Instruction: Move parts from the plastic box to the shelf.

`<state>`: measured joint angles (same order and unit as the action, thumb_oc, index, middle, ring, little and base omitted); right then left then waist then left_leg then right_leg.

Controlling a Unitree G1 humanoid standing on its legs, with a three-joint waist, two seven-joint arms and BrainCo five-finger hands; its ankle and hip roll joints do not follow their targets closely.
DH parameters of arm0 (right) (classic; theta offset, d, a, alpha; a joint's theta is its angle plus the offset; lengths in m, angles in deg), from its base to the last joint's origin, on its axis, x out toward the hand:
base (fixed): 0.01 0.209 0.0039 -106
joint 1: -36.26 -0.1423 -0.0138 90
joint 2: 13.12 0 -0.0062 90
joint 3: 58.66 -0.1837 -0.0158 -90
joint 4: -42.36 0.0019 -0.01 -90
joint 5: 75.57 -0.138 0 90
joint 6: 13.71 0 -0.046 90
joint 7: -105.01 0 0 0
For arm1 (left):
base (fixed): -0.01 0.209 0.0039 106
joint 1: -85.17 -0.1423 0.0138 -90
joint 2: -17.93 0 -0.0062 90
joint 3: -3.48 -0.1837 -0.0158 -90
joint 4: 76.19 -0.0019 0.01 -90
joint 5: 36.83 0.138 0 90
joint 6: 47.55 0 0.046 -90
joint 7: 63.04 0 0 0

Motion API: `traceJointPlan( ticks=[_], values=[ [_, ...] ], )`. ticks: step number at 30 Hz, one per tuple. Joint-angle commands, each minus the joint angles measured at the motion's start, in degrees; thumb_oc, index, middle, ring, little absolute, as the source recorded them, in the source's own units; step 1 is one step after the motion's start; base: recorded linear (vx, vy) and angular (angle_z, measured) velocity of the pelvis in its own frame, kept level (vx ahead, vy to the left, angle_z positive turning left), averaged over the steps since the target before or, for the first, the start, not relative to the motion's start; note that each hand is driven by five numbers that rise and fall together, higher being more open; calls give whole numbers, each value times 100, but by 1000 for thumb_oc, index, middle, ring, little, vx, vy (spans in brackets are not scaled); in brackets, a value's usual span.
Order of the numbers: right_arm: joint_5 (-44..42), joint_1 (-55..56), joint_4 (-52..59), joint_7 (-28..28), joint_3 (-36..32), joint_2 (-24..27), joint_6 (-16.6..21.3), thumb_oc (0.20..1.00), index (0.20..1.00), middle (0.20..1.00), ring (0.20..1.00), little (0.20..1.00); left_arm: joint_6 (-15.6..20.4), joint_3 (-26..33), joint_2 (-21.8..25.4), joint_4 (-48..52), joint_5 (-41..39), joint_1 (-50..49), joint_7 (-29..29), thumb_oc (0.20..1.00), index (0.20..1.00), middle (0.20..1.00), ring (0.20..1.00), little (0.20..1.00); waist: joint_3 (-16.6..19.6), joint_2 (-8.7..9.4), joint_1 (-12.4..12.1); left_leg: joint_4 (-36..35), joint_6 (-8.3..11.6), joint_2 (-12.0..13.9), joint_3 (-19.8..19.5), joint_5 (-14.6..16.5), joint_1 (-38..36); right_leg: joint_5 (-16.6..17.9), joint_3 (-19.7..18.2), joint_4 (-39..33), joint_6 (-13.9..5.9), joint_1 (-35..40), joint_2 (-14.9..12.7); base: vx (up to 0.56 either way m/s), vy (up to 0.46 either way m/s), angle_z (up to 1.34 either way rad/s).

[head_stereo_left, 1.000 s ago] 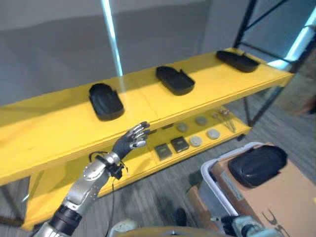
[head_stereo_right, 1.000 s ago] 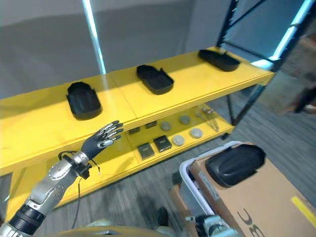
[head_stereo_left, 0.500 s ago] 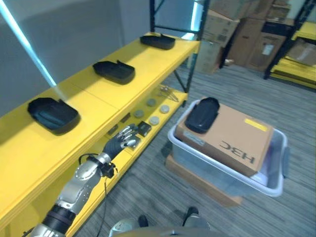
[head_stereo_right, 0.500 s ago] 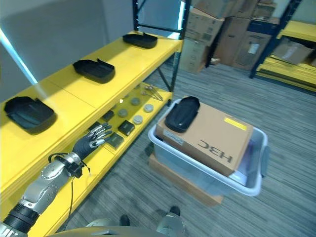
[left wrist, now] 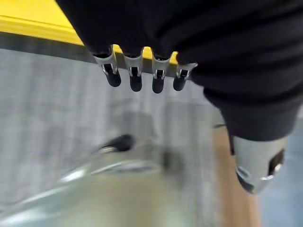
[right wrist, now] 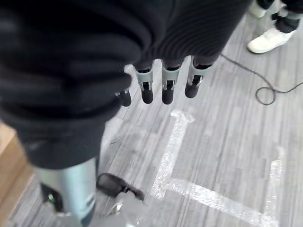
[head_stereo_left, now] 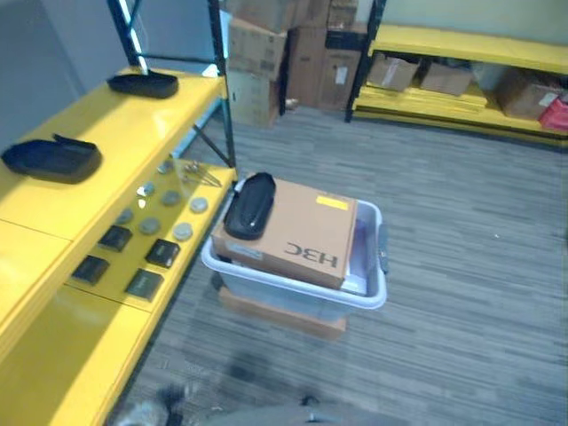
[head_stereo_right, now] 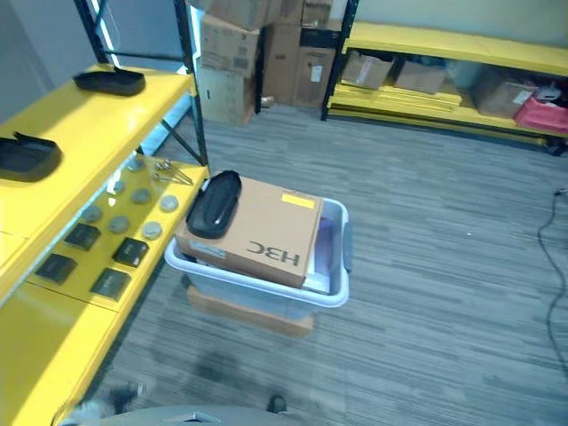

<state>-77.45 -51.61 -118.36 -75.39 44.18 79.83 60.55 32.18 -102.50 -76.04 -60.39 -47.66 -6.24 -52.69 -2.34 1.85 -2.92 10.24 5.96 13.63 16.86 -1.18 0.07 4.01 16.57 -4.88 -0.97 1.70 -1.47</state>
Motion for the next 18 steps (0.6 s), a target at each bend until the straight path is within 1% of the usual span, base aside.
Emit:
traceJointPlan(
  ticks=[1, 2, 3, 4, 5, 6, 7, 8, 11, 12, 14, 15, 16, 17, 18],
  values=[
    [-56, -481, -123, -170, 233, 83, -177, 1000, 1000, 1000, 1000, 1000, 246, -46, 111, 347, 548, 394, 960, 1000, 1000, 1000, 1000, 1000, -405, 81, -221, 1005, 58, -106, -251, -10, 536, -233, 8, -12, -403, 15, -351, 34, -201, -10],
    [-95, -529, -121, -162, 265, 103, -211, 1000, 1000, 1000, 1000, 1000, 358, 26, 91, 193, 560, 398, 969, 1000, 1000, 1000, 1000, 1000, -457, 69, -216, 1237, 59, -82, -354, -58, 625, -243, -21, -12, -353, 33, -317, 54, -187, -10],
    [-214, -605, -141, -147, 335, 139, -276, 1000, 1000, 1000, 1000, 1000, 410, 85, 79, 102, 481, 419, 1002, 1000, 1000, 1000, 1000, 1000, -533, 35, -234, 1401, 16, -162, -542, -90, 714, -255, -104, -12, -286, 53, -264, 54, -47, -20],
    [-272, -658, -189, -114, 394, 151, -331, 1000, 1000, 1000, 1000, 1000, 434, 93, 58, 67, 402, 408, 1007, 1000, 1000, 1000, 1000, 1000, -567, 8, -280, 1271, -84, -397, -679, 55, 707, -249, -171, -12, -303, 49, -269, 51, -1, -35],
    [-280, -667, -198, -106, 406, 152, -342, 1000, 1000, 1000, 1000, 1000, 439, 97, 55, 62, 397, 405, 1005, 1000, 1000, 1000, 1000, 1000, -575, 5, -291, 1234, -105, -445, -696, 83, 697, -247, -185, -12, -311, 51, -274, -3, 79, -46],
    [-266, -703, -253, -83, 441, 135, -352, 1000, 1000, 1000, 1000, 1000, 470, 117, 42, 43, 399, 399, 1010, 1000, 1000, 1000, 1000, 1000, -589, 29, -333, 943, -243, -718, -739, 90, 717, -178, -199, -12, -313, -22, -334, 7, 110, -41],
    [-251, -721, -316, -109, 476, 101, -330, 1000, 1000, 1000, 1000, 1000, 485, 109, 25, 37, 402, 391, 1011, 1000, 1000, 1000, 1000, 1000, -607, 9, -393, 594, -317, -978, -834, 218, 650, -167, -242, -12, -358, -16, -353, 55, 224, -27],
    [-304, -689, -413, -257, 480, 2, -224, 1000, 1000, 1000, 1000, 1000, 548, 80, -25, 26, 506, 391, 889, 1000, 1000, 1000, 1000, 1000, -607, -48, -453, -32, -391, -1408, -957, 293, 647, -160, -272, -12, -441, -17, -366, 95, 210, -21],
    [-286, -629, -449, -389, 381, -80, -90, 1000, 1000, 1000, 1000, 1000, 617, 22, -53, 55, 631, 413, 815, 1000, 1000, 1000, 1000, 1000, -584, -68, -411, -257, -443, -1500, -916, 354, 622, -173, -221, -12, -488, 8, -409, 71, 175, -19],
    [-344, -593, -435, -510, 374, -128, -50, 1000, 1000, 1000, 1000, 1000, 624, -45, -75, 114, 633, 426, 780, 1000, 1000, 1000, 1000, 1000, -569, -104, -390, -413, -487, -1519, -893, 368, 513, -196, -185, -12, -505, 38, -417, 87, 220, 5],
    [-323, -566, -411, -627, 353, -205, 3, 1000, 1000, 1000, 1000, 1000, 620, -166, -110, 250, 478, 415, 784, 1000, 1000, 1000, 1000, 1000, -509, -163, -407, -530, -577, -1654, -1068, 435, 393, -299, -226, 135, -521, -4, -437, 111, 274, -4],
    [-297, -494, -339, -760, 351, -301, 160, 1000, 1000, 1000, 1000, 1000, 576, -236, -70, 379, 381, 433, 803, 1000, 1000, 1000, 1000, 1000, -432, -218, -370, -626, -693, -1693, -1026, 473, 341, -561, -220, 623, -512, -138, -460, 112, 248, -30],
    [-347, -482, -323, -809, 353, -314, 218, 1000, 1000, 1000, 1000, 1000, 558, -252, -61, 404, 402, 438, 805, 1000, 1000, 1000, 1000, 1000, -432, -232, -364, -618, -715, -1702, -1024, 482, 347, -631, -219, 759, -503, -169, -459, 91, 205, -34],
    [-432, -479, -259, -861, 321, -336, 280, 1000, 1000, 1000, 1000, 1000, 517, -273, -26, 466, 434, 435, 830, 1000, 1000, 1000, 1000, 1000, -471, -277, -360, -559, -791, -1706, -1040, 490, 345, -758, -239, 1346, -531, -364, -503, 35, 96, -28],
    [-473, -487, -196, -886, 296, -359, 307, 1000, 1000, 1000, 1000, 1000, 487, -293, 12, 507, 431, 430, 855, 1000, 1000, 1000, 1000, 1000, -493, -297, -343, -504, -876, -1726, -1070, 504, 374, -725, -281, 1806, -590, -621, -563, 19, 106, -14]
  ],
)
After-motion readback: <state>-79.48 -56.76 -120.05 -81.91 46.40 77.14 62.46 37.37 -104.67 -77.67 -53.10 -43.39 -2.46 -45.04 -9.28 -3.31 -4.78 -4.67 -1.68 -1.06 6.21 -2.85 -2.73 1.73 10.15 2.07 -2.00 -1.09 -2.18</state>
